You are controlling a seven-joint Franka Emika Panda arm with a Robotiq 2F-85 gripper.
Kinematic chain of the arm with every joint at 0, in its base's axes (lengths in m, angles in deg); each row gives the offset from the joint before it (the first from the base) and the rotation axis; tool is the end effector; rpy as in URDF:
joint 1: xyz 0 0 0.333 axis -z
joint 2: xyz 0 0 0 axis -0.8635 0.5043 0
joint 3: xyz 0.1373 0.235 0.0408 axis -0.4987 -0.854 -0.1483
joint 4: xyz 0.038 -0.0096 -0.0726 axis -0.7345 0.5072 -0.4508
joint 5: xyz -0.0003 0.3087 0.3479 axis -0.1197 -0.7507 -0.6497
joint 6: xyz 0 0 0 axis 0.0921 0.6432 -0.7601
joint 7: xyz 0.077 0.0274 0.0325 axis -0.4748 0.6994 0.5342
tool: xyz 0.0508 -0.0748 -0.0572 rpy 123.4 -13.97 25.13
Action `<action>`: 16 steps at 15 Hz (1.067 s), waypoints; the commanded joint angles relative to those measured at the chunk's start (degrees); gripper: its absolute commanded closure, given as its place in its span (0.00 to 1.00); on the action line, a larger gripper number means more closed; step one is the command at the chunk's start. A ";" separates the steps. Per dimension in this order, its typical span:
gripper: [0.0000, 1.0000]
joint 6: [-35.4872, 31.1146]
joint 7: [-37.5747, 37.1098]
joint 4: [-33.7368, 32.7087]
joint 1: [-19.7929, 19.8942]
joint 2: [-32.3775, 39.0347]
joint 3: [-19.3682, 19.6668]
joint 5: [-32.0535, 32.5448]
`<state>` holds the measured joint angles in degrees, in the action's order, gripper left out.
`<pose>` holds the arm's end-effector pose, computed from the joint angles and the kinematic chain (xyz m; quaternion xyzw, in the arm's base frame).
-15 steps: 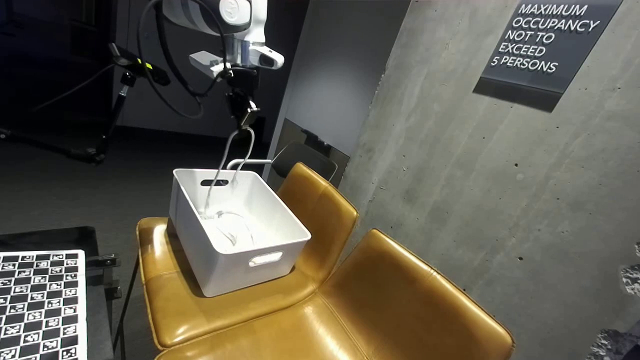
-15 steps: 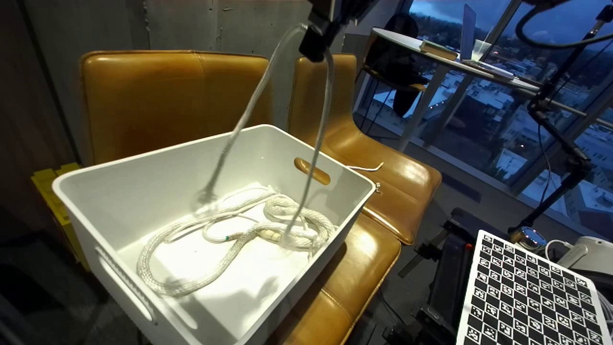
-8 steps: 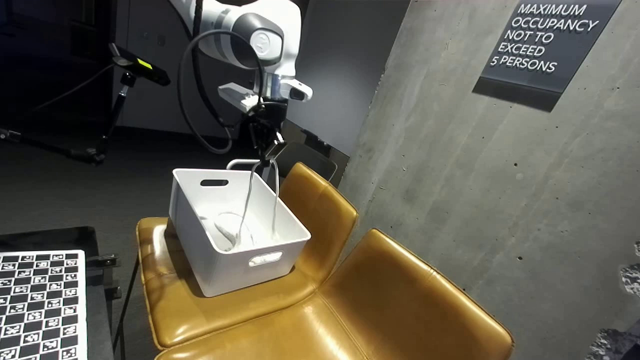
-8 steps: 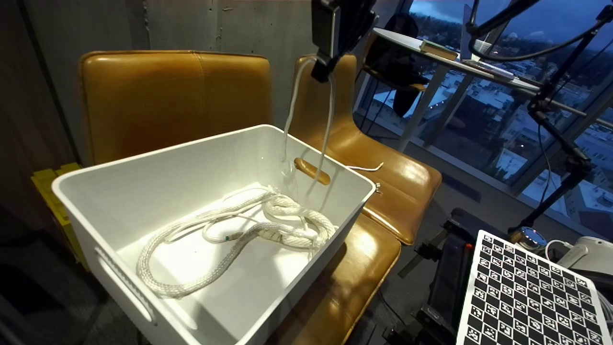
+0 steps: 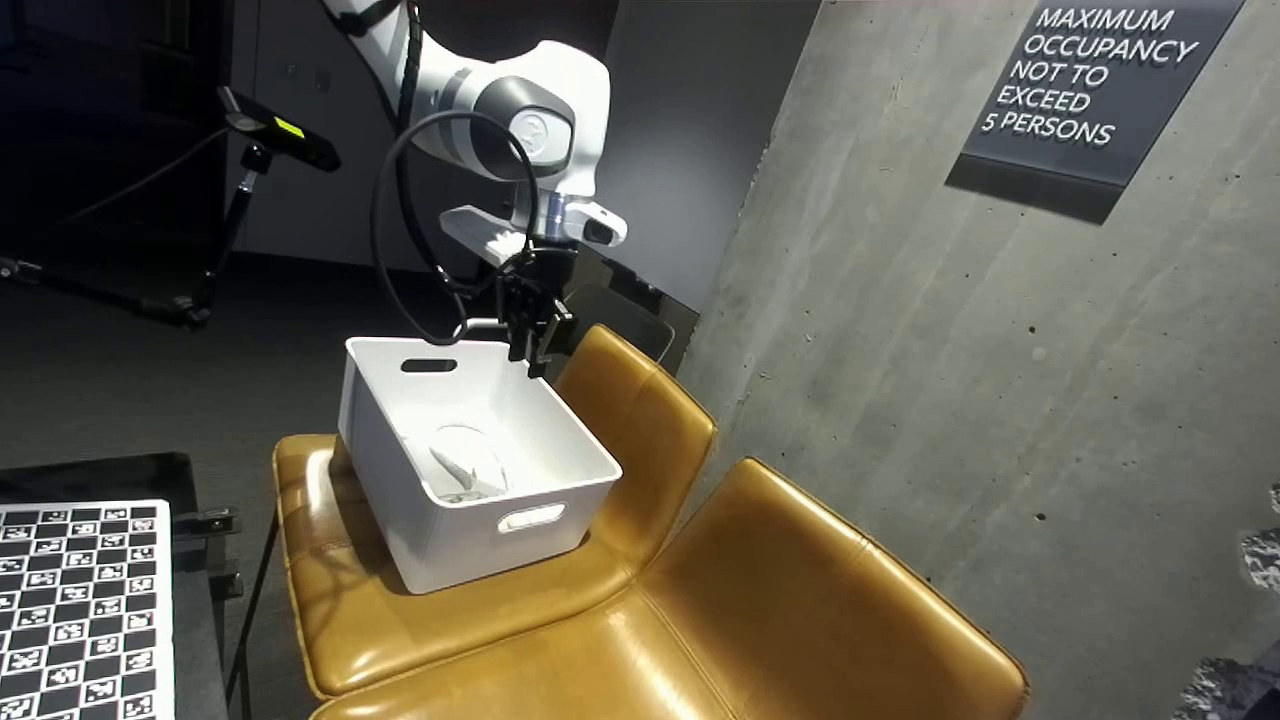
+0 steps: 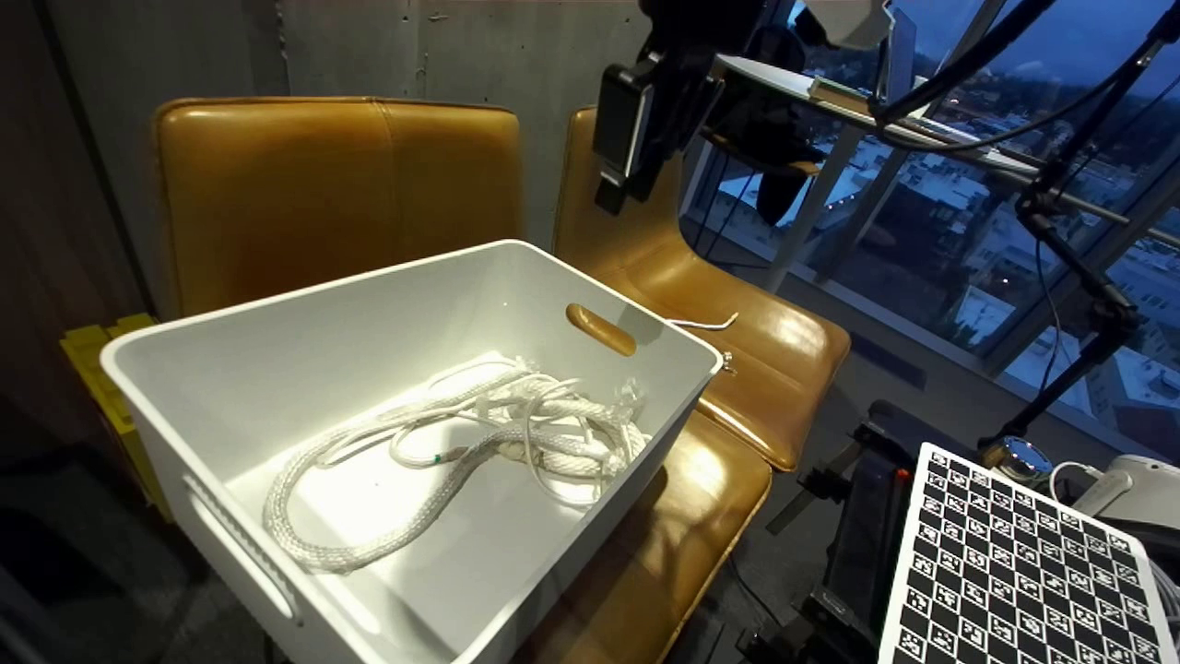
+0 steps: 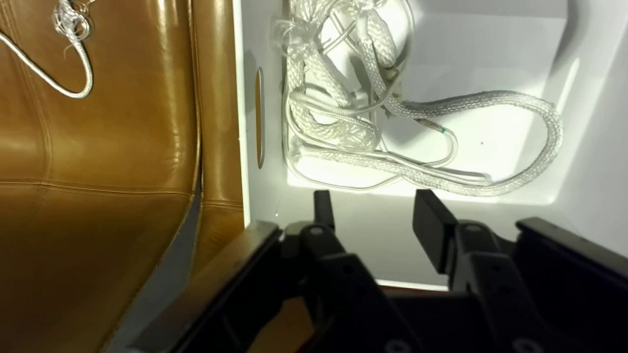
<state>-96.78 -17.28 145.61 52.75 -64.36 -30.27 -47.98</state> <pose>0.6697 0.1168 0.2766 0.9970 0.0450 0.0612 0.0171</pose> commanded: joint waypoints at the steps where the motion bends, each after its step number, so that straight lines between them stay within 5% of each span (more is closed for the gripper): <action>1: 0.21 -0.82 4.04 1.29 3.11 -0.50 1.57 -0.68; 4: 0.01 -1.33 8.65 1.16 8.21 1.43 4.38 -2.25; 11: 0.00 -1.79 18.56 -1.34 20.15 10.82 9.12 -6.47; 16: 0.00 -4.32 19.83 -4.55 24.91 18.95 10.47 -6.50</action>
<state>-100.03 1.44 144.93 76.05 -50.14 -20.30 -53.53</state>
